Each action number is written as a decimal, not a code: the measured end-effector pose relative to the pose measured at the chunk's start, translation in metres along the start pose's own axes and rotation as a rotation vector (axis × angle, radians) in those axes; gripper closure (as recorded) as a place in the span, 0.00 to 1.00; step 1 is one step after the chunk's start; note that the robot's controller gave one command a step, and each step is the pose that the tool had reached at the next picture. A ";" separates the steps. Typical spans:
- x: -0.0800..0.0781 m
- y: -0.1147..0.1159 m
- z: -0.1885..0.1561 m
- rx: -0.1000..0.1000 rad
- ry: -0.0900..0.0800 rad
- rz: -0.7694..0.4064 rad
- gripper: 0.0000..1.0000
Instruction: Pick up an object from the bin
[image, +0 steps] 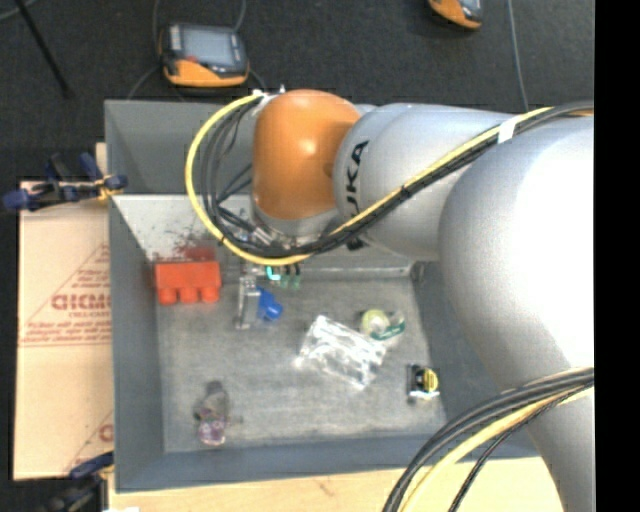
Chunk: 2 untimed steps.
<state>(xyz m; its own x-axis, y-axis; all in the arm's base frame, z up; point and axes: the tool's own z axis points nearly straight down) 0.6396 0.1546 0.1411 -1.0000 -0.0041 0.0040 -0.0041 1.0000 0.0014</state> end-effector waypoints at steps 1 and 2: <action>0.020 -0.052 0.072 0.005 -0.002 -0.321 0.00; 0.018 -0.049 0.069 0.000 -0.009 -0.319 1.00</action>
Offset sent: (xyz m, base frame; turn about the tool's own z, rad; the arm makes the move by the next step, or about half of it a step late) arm -0.0199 -0.0479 -0.0703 -0.3250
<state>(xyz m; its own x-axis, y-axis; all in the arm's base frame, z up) 0.6215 0.1061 0.0723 -0.9481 -0.3179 -0.0050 -0.3179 0.9481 0.0009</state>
